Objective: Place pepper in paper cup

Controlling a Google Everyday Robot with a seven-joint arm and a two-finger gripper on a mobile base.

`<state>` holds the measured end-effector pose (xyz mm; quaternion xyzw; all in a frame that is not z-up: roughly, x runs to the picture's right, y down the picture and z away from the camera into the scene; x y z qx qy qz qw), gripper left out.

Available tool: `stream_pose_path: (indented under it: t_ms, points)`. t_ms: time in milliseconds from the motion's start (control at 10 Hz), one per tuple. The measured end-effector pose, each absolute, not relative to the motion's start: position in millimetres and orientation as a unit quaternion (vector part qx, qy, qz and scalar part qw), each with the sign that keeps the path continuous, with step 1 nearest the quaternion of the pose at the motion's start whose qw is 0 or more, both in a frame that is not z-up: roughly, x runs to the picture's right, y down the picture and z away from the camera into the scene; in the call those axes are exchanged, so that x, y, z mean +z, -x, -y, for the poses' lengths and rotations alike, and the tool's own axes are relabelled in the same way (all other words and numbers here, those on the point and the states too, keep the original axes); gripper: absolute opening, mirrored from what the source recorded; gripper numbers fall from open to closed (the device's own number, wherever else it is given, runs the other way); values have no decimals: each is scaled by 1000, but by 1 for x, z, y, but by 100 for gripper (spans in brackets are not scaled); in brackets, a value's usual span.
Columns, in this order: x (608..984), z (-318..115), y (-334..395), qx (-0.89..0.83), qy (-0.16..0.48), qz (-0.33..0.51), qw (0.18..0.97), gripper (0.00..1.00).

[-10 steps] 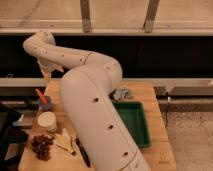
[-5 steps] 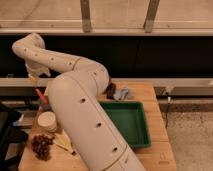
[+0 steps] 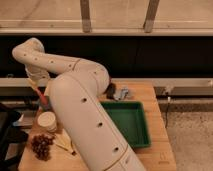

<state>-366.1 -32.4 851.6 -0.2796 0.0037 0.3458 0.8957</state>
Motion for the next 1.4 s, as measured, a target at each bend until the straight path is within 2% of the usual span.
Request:
stream_pose_path:
  t_ms: [400,1000,1300,1400]
  points:
    - [865,-5,376,350,301,-2,887,65]
    - [884,-3,379,363,313,22,877,63]
    - [892,-8,380,363,324,16,874,36]
    - [891,-9,380,362,326,15,873,24]
